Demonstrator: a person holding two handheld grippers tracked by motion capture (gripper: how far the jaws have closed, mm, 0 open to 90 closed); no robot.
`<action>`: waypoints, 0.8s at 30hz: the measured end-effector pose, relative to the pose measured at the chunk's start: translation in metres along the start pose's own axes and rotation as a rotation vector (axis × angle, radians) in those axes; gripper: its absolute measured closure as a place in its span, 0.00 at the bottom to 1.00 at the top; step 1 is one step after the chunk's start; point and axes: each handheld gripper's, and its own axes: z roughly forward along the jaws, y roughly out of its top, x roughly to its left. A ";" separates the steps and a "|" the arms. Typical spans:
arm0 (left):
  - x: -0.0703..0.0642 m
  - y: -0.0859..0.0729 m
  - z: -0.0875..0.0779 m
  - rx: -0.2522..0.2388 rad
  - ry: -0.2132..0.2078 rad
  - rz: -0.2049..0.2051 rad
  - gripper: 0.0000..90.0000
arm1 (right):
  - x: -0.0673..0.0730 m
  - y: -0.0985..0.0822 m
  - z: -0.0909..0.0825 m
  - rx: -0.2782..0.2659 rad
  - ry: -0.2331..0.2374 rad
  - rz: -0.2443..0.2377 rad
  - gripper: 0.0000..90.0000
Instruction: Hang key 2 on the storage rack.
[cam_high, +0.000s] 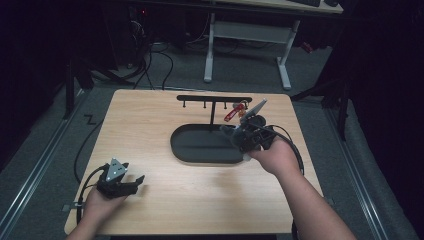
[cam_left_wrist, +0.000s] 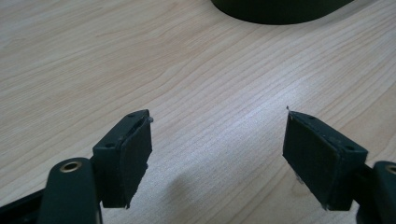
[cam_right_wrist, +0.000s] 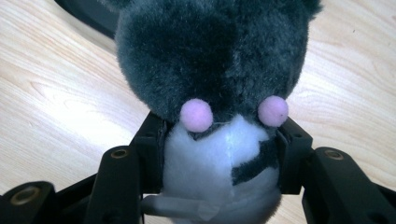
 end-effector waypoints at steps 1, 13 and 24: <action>0.000 0.000 0.000 0.001 -0.001 0.005 0.27 | 0.001 0.004 -0.001 -0.002 -0.002 0.006 0.55; 0.000 0.000 -0.001 -0.007 -0.005 0.000 0.27 | 0.002 0.031 -0.004 -0.007 -0.028 -0.007 0.55; 0.001 0.000 -0.001 -0.002 -0.007 0.005 0.27 | 0.004 0.047 -0.012 -0.024 -0.047 -0.003 0.55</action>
